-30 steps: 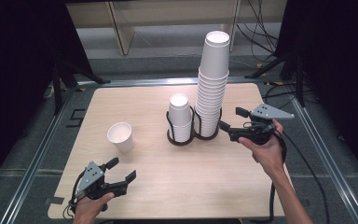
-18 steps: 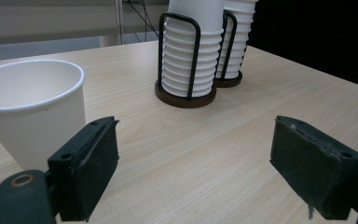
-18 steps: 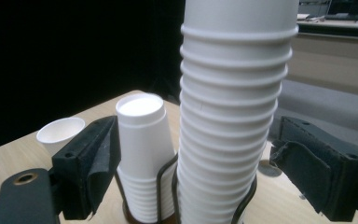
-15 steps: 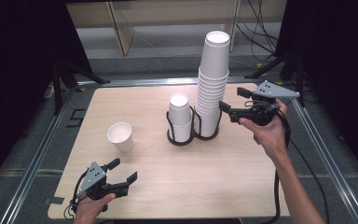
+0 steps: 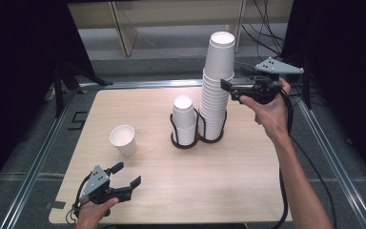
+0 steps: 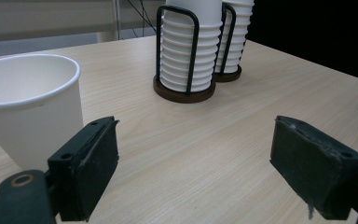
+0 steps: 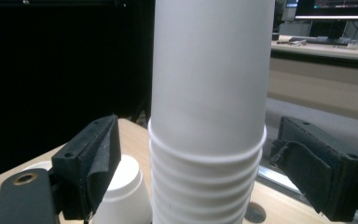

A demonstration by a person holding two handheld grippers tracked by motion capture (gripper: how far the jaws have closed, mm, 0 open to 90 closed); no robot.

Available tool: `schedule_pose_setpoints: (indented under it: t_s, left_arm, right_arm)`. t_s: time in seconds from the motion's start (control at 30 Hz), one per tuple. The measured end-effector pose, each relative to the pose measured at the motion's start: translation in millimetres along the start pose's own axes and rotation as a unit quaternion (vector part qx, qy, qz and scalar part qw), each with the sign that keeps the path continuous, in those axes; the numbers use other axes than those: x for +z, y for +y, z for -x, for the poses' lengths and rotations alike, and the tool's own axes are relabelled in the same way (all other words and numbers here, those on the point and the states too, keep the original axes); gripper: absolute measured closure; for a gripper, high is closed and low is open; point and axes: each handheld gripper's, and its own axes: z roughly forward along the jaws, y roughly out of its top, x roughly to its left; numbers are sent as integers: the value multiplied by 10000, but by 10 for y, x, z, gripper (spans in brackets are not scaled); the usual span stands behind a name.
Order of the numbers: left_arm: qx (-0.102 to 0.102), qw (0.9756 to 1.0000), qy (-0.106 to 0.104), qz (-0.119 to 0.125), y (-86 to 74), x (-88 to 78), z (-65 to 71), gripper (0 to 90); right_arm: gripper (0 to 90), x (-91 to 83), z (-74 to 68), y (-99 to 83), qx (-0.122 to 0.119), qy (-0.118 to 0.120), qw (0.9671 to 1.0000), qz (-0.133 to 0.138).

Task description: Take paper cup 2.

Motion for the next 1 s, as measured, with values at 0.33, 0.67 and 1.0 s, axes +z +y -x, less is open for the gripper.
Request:
schedule_pose_setpoints:
  t_s: [0.33,0.67,1.0]
  left_arm:
    - [2,10000,-19,-8,-10,1,-5,147]
    - [4,10000,-28,-9,-12,0,-6,147]
    - [-21,10000,-28,8,-10,2,-9,147]
  right_arm:
    - [152,199,-5,262,-25,-61,10000,0]
    - [151,407,36,340,-67,-209,9997,-101]
    - [144,550,46,323,47,-181,9996,-194]
